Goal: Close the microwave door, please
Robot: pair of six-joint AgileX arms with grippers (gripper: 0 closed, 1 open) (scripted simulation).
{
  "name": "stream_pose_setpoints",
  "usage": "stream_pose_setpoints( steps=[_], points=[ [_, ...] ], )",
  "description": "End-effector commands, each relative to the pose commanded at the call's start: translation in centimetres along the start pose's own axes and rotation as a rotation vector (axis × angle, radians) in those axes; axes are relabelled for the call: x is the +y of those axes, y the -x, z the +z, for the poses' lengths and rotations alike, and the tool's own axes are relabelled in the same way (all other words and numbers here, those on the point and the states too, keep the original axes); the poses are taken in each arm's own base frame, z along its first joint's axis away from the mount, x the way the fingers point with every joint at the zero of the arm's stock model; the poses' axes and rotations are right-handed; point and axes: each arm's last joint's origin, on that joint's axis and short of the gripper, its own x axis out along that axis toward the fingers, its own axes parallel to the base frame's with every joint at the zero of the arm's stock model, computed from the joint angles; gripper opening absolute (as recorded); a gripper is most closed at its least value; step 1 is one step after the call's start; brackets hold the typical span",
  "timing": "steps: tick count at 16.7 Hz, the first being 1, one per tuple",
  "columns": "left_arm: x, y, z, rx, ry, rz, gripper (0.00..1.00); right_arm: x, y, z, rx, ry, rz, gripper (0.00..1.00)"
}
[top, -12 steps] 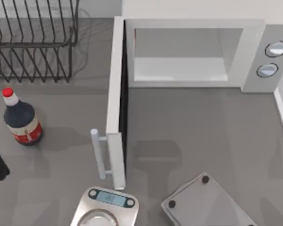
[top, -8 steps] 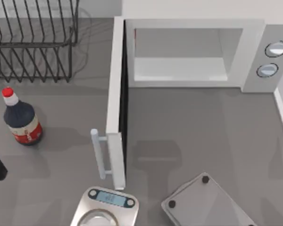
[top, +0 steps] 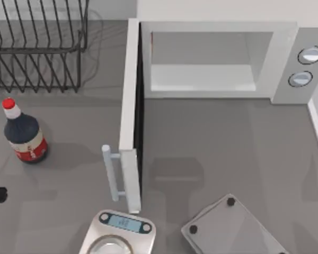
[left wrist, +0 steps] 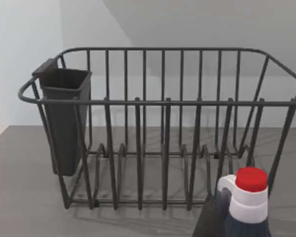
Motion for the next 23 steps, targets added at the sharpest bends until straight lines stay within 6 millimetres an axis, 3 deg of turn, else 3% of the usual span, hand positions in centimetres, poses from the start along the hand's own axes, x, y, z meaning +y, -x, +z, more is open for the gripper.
stream_pose_setpoints(
  steps=[2,3,13,23],
  points=[
    [0.0,0.0,0.0,0.0,0.0,0.0,0.02,0.0,0.0,0.0,0.0,0.0,0.0,1.0],
    [0.0,0.0,0.0,0.0,0.0,0.0,0.0,0.0,0.0,0.0,0.0,0.0,0.0,1.0],
    [-0.1,-0.1,0.1,-0.001,0.0,0.0,0.0,0.0,0.0,0.0,0.0,0.0,0.0,1.0],
    [-2.2,-1.4,0.7,0.0,0.0,0.0,0.0,0.0,0.0,0.0,0.0,0.0,0.0,1.0]
  ],
)
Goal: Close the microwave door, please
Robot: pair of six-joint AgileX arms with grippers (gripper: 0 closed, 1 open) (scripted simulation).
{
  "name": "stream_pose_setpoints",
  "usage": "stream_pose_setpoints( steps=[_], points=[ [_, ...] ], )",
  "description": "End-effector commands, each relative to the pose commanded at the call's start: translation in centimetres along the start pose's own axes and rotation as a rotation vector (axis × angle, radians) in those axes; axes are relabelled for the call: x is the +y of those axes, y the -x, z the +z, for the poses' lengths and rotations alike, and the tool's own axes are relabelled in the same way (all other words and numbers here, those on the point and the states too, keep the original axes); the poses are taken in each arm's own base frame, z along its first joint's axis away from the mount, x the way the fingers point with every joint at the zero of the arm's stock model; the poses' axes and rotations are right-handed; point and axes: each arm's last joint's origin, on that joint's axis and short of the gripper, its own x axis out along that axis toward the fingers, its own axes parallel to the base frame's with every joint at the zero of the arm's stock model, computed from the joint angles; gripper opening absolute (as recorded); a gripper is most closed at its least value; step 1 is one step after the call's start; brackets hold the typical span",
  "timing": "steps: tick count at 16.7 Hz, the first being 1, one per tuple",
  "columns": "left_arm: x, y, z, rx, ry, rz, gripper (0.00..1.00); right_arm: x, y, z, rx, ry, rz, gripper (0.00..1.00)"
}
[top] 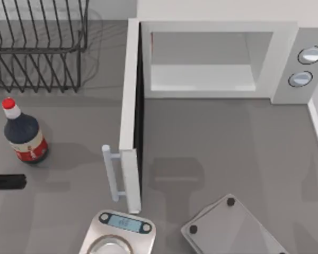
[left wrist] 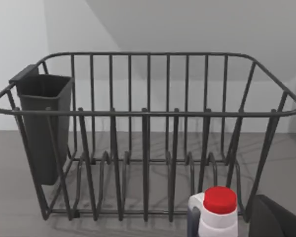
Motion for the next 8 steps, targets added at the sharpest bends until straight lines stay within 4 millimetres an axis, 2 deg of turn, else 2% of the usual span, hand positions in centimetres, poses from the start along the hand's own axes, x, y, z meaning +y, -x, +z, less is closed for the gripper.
stream_pose_setpoints(
  steps=[4,8],
  points=[
    [0.2,0.0,-0.1,0.003,0.0,0.0,0.0,0.0,0.0,0.0,0.0,0.0,0.0,1.0],
    [1.4,-0.2,0.1,0.003,0.0,0.0,0.0,0.0,0.0,0.0,0.0,0.0,0.0,1.0]
  ],
)
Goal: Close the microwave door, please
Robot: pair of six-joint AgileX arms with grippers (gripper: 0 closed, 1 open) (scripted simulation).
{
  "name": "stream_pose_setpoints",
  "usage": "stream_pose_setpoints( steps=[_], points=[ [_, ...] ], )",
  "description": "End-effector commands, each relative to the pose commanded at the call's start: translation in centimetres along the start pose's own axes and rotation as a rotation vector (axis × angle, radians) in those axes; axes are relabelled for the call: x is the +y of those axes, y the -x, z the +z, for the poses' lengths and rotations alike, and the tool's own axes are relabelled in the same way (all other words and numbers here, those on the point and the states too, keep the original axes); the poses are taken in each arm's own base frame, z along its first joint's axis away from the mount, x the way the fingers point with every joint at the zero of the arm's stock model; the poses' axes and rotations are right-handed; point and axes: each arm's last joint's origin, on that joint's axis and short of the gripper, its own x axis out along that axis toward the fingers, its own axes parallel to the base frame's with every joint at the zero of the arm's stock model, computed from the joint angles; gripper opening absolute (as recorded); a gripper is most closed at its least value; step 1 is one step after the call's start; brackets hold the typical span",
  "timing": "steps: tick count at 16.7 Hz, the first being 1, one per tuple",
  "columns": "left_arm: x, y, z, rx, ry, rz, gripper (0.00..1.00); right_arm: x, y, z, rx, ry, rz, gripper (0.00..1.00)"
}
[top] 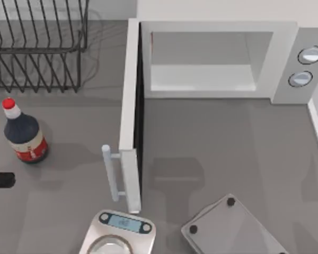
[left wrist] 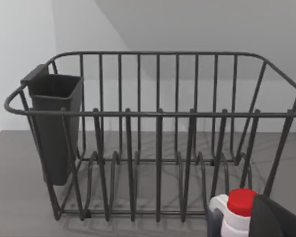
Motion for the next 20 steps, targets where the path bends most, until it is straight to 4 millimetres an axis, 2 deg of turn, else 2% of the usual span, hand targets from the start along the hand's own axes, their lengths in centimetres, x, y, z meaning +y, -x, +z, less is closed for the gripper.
stream_pose_setpoints(
  steps=[7,14,20],
  points=[
    [0.5,0.0,0.0,0.004,-0.001,0.0,0.0,0.0,0.0,0.0,0.0,0.0,0.0,1.0],
    [-1.5,-0.4,0.6,0.005,-0.001,0.0,0.0,0.0,0.0,0.0,0.0,0.0,0.0,1.0],
    [-1.7,-0.5,0.7,0.02,0.005,-0.004,0.0,0.0,0.0,0.0,0.0,0.0,0.0,1.0]
  ],
)
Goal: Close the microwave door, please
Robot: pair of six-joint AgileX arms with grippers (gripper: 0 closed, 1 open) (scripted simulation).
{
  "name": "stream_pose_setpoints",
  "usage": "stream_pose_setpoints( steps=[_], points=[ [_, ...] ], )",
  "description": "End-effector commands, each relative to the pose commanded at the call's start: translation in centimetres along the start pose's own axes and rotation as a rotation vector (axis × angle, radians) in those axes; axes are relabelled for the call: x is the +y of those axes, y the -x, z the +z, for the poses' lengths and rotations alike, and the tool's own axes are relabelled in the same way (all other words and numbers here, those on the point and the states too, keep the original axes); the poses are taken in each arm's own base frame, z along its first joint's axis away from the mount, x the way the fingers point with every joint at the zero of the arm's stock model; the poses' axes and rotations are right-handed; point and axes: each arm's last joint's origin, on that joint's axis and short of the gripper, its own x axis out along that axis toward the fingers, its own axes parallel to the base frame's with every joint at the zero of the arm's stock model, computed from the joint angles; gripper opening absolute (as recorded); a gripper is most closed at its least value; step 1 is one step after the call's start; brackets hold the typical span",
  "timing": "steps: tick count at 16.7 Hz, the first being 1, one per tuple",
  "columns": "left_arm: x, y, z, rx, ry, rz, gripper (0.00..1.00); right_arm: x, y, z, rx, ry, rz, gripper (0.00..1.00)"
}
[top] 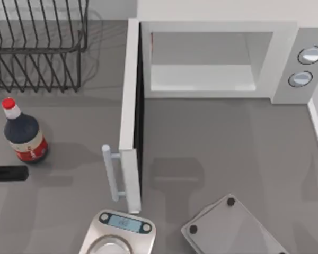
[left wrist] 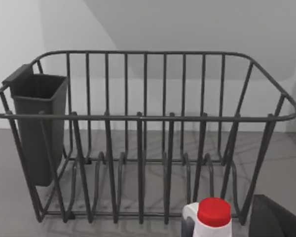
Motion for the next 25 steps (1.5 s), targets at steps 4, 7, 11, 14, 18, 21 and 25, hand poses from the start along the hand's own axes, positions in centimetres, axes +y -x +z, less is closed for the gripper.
stream_pose_setpoints(
  steps=[4,7,11,14,18,21,25],
  points=[
    [-1.5,-1.2,2.1,0.151,0.039,-0.033,0.0,0.0,0.0,0.0,0.0,0.0,0.0,1.0],
    [-3.4,-2.9,3.9,0.36,0.042,-0.048,0.0,0.0,0.0,0.0,0.0,0.0,0.0,1.0],
    [-6.2,-4.7,5.6,0.626,0.006,-0.035,0.0,0.0,0.0,0.0,0.0,0.0,0.0,1.0],
    [-7.8,-5.5,6.6,0.73,-0.008,-0.019,0.0,0.0,0.0,0.0,0.0,0.0,0.0,1.0],
    [-8.4,-5.9,7.0,0.762,-0.011,-0.013,0.0,0.0,0.0,0.0,0.0,0.0,0.0,1.0],
    [-8.3,-5.9,6.9,0.76,-0.008,-0.011,0.0,0.0,0.0,0.0,0.0,0.0,0.0,1.0],
    [-8.6,-6.3,4.3,0.768,-0.014,-0.01,0.0,0.0,0.0,0.0,0.0,0.0,0.0,1.0]
  ],
)
